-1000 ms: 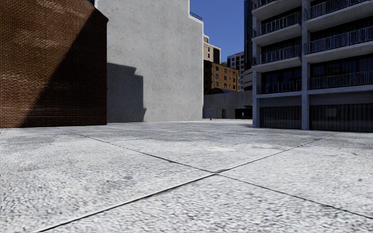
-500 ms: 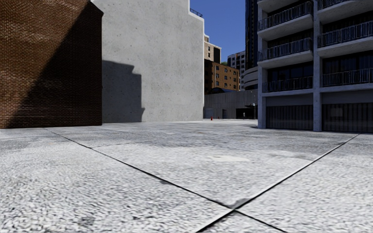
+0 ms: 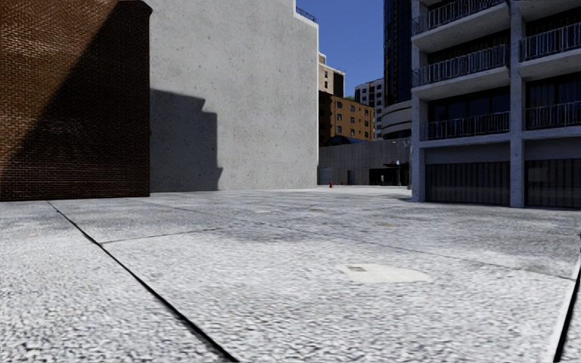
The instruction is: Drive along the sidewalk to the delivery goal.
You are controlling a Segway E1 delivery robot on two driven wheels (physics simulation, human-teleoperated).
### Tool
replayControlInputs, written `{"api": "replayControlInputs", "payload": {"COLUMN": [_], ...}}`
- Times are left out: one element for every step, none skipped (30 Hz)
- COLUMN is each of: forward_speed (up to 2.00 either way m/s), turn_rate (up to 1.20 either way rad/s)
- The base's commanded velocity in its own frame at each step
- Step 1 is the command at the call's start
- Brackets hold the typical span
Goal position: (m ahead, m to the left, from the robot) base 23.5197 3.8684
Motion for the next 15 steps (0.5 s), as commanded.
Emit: {"api": "replayControlInputs", "payload": {"forward_speed": [2.00, 2.00, 2.00, 2.00, 2.00, 2.00, 2.00, 2.00, 2.00, 2.00, 2.00, 2.00, 2.00, 2.00, 2.00], "turn_rate": [0.00, 0.00, 0.00, 0.00, 0.00, 0.00, 0.00, 0.00, 0.00, 0.00, 0.00, 0.00, 0.00, 0.00, 0.00]}}
